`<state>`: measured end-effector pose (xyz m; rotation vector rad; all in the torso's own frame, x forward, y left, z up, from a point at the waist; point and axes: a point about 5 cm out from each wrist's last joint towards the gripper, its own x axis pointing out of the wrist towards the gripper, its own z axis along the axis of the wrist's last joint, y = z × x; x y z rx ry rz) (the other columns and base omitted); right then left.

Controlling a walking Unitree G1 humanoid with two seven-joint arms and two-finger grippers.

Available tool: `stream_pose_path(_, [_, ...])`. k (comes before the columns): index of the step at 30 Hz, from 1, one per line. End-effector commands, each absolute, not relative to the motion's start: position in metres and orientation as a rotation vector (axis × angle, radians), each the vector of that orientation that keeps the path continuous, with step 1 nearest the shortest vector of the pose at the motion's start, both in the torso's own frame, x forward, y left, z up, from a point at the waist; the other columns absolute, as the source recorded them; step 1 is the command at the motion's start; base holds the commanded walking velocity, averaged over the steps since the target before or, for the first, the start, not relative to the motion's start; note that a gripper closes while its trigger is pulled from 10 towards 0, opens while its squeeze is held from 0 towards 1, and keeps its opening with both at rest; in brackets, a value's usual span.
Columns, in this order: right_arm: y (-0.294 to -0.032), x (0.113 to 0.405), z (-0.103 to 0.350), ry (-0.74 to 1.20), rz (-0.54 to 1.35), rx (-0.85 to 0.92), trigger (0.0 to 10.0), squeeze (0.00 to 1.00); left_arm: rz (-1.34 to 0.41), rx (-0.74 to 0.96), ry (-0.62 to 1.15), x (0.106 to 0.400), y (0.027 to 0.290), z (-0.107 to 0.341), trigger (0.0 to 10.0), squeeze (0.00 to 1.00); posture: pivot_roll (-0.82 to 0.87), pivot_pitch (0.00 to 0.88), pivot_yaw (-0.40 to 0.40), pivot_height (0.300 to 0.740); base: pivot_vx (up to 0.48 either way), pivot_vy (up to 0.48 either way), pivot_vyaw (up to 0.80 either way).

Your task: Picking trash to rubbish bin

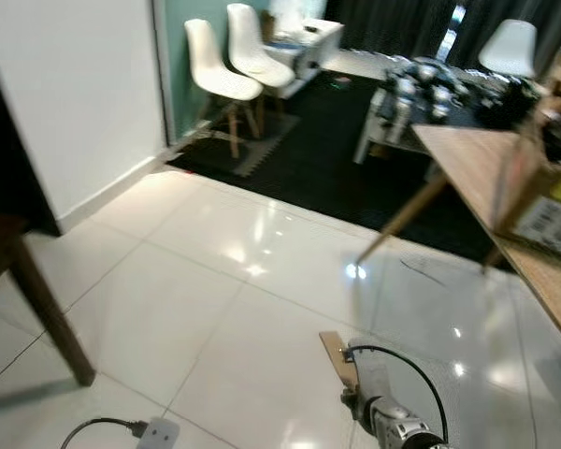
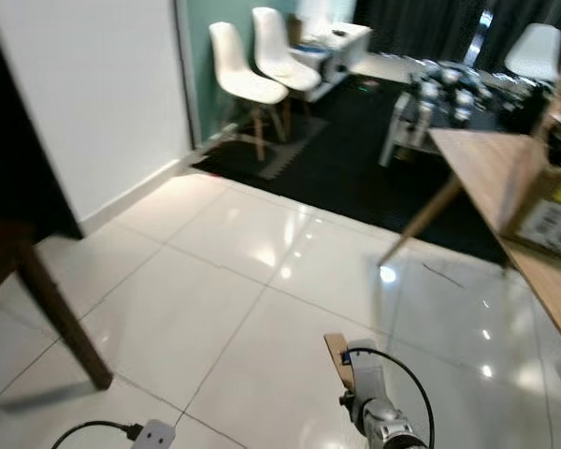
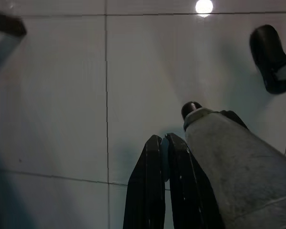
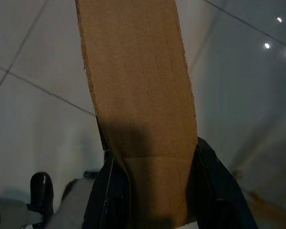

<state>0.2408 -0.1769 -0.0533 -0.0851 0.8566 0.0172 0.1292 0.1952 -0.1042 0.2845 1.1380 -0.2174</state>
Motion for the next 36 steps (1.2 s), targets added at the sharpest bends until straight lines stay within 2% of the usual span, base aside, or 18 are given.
stream_pose_path(1, [-0.178,0.237,-0.056,0.877,0.006,-0.075,10.0,0.00,-0.229,0.273,1.195,0.115,0.193,-0.109,10.0,0.00,0.11,0.000,-0.031,0.740,0.000,0.000,-0.80])
stream_pose_path(8, [-0.165,0.215,-0.071,0.959,0.092,-0.117,10.0,0.00,-0.221,0.264,1.192,0.116,0.192,-0.109,10.0,0.00,0.12,0.000,-0.033,0.740,0.000,0.000,-0.80])
stream_pose_path(18, [-0.169,0.209,-0.074,0.987,0.106,-0.161,10.0,0.00,-0.219,0.261,1.195,0.116,0.191,-0.109,10.0,0.00,0.12,0.000,-0.035,0.740,0.000,0.000,-0.80])
stream_pose_path(24, [-0.167,0.209,-0.074,0.981,0.125,-0.181,10.0,0.00,-0.236,0.272,1.193,0.117,0.190,-0.109,10.0,0.00,0.11,0.000,-0.014,0.740,0.000,0.000,0.00])
stream_pose_path(28, [-0.169,0.217,-0.070,0.947,0.031,-0.072,10.0,0.00,-0.258,0.323,1.214,0.113,0.200,-0.109,10.0,0.00,0.06,0.000,0.024,0.740,0.000,0.000,0.00])
stream_pose_path(32, [-0.165,0.222,-0.067,0.916,0.023,-0.020,10.0,0.00,-0.240,0.338,1.224,0.109,0.212,-0.108,10.0,0.00,0.04,0.014,0.013,0.740,0.000,0.000,0.00])
stream_pose_path(36, [-0.149,0.205,-0.077,0.971,0.118,-0.068,10.0,0.00,-0.145,0.308,1.236,0.103,0.226,-0.107,10.0,0.00,0.08,0.001,-0.028,0.740,0.000,0.000,0.00])
